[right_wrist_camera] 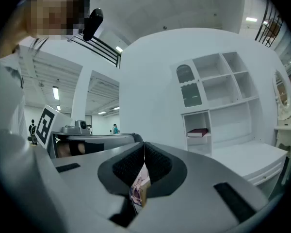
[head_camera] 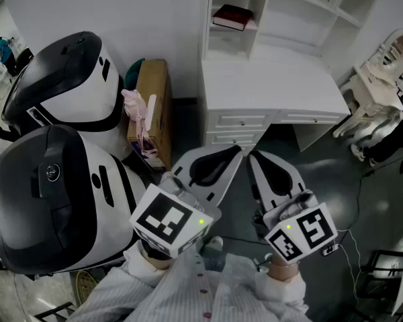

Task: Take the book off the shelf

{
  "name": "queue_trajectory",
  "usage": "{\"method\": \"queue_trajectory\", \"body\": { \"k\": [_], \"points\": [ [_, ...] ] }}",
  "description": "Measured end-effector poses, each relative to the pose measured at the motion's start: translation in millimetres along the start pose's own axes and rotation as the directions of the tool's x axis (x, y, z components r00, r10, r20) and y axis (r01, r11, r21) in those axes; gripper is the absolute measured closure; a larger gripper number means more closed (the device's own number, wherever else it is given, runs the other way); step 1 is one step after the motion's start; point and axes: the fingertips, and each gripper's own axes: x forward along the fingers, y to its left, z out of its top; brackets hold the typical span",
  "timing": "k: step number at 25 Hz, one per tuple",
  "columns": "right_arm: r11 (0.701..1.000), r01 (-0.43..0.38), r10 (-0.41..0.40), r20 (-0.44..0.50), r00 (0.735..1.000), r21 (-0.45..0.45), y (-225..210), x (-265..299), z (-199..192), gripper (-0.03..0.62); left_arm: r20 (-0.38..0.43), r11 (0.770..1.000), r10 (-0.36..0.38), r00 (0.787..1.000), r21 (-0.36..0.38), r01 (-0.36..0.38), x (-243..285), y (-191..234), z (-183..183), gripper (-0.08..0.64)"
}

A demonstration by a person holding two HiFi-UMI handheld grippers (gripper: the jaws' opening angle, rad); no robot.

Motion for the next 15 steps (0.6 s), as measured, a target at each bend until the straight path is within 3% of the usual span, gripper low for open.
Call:
{"method": "queue_trajectory", "body": {
  "k": [15],
  "points": [
    [0.999,-0.042,0.042,-0.004,0.999,0.013,-15.8,-18.4,-1.4,0.577,-0.017,0.999,0.025,1.0,0.024,-0.024,19.5,-21.4,-2.0,0.549]
  ]
}}
